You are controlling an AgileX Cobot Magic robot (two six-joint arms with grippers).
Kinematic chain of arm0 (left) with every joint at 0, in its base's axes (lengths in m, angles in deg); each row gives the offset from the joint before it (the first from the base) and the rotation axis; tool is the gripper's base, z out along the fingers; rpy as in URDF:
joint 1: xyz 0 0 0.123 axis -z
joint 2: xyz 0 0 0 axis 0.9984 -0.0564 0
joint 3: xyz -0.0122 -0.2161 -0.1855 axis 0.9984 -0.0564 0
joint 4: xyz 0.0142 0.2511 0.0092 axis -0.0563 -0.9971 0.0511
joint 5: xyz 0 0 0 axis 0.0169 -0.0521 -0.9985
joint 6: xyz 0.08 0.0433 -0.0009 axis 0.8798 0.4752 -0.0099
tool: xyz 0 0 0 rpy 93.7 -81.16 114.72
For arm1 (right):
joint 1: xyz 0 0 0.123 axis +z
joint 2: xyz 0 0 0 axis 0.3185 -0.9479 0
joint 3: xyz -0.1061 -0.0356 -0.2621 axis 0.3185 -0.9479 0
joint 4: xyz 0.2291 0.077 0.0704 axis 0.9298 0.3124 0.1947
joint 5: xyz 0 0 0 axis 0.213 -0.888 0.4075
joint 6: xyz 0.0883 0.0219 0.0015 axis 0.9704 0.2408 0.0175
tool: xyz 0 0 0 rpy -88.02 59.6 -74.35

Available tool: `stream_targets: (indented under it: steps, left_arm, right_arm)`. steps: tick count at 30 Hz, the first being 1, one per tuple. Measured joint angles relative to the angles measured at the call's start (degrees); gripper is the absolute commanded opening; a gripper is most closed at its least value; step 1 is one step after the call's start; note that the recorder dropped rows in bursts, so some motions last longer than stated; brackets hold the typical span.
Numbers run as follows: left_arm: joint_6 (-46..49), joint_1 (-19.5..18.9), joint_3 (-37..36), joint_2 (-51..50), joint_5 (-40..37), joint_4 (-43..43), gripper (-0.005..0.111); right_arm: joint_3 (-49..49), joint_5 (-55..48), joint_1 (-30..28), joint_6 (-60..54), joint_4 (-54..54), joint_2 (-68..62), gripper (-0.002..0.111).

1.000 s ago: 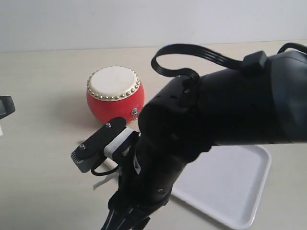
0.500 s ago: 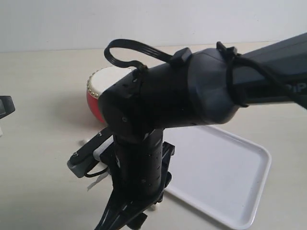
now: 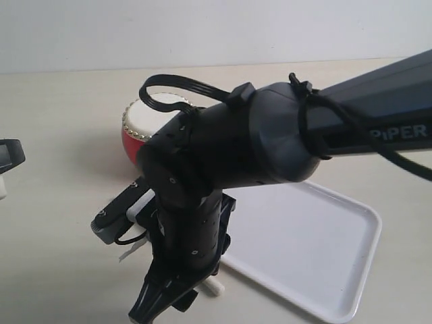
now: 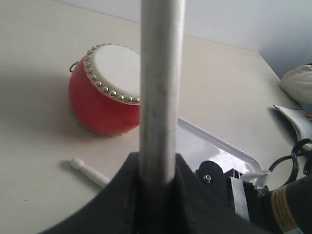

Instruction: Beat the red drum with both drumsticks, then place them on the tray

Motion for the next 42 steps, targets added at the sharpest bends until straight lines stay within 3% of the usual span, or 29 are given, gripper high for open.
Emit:
stream_targets:
  steps: [42]
  left_arm:
    - [-0.55, 0.00, 0.00, 0.00, -1.32, 0.00, 0.000]
  right_arm:
    - [0.00, 0.87, 0.00, 2.73, -3.07, -3.31, 0.053]
